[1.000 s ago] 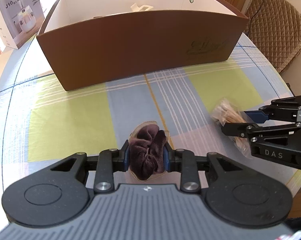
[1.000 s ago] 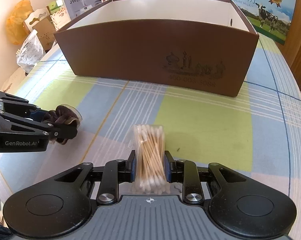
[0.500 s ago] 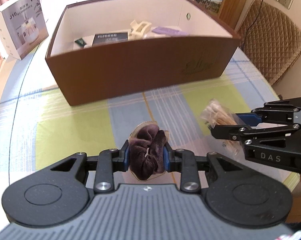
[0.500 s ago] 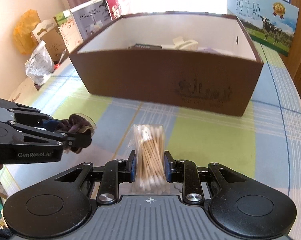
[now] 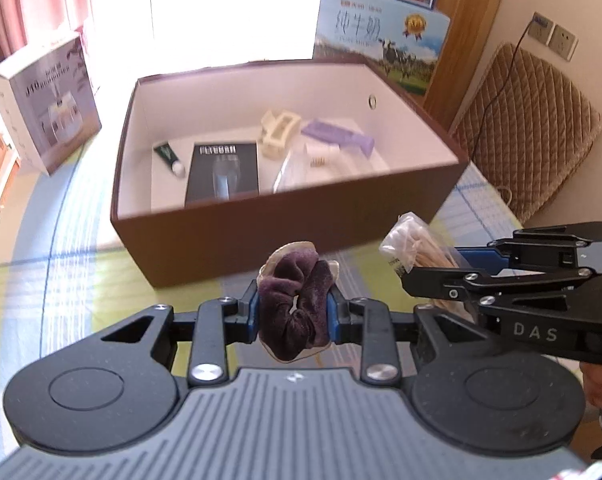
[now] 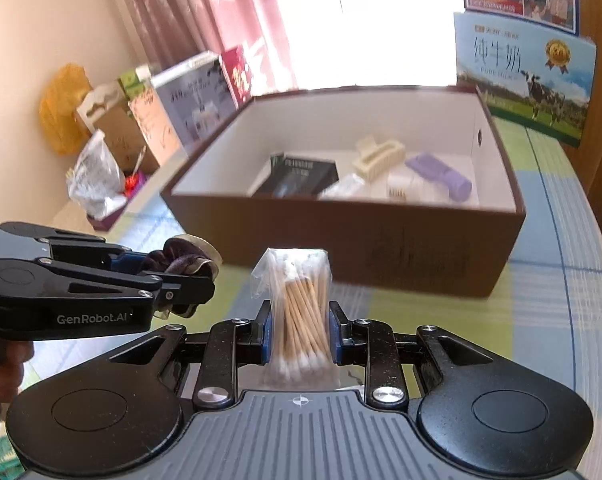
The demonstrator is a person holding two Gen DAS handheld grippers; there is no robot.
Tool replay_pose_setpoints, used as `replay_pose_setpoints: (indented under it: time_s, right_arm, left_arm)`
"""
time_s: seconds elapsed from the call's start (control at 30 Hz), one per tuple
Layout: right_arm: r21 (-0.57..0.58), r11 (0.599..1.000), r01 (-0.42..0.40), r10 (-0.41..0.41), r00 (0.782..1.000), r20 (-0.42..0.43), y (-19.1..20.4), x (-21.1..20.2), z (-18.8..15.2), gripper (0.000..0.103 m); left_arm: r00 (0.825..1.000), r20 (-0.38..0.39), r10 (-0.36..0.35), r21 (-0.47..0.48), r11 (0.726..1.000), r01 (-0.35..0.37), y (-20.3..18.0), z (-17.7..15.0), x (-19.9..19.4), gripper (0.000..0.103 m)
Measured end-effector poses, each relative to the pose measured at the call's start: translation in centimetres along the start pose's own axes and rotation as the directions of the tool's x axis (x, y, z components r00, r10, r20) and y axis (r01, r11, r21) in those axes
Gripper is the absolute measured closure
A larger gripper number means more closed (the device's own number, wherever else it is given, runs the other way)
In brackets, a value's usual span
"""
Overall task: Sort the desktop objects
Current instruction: 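Lift the scrunchie and swab bag and carry both over the brown box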
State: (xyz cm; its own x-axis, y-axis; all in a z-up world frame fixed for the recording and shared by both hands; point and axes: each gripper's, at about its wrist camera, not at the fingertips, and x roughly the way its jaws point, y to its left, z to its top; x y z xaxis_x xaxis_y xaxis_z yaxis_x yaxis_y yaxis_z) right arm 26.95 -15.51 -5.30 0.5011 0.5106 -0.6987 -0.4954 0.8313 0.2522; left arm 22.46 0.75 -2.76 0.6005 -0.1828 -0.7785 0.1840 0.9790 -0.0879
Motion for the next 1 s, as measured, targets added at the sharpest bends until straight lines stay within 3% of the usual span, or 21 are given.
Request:
replay_pose_setpoints:
  time_s: [0.53,1.0]
  right_arm:
    - [0.02,1.0,0.005,-0.007,0.994,0.107,-1.1,-0.1,6.1,0.079]
    - [0.017,1.0,-0.003,0.001,0.993,0.121,-1.7,3.5,10.5,0.079]
  left_arm:
    - [0.997,0.075,0.016,0.005,1.0,-0.016,1.4,5.9,1.0,0.077]
    - [0.995,0.084,0.05,0.006,0.999,-0.051,3.2,9.8,3.9,0.077]
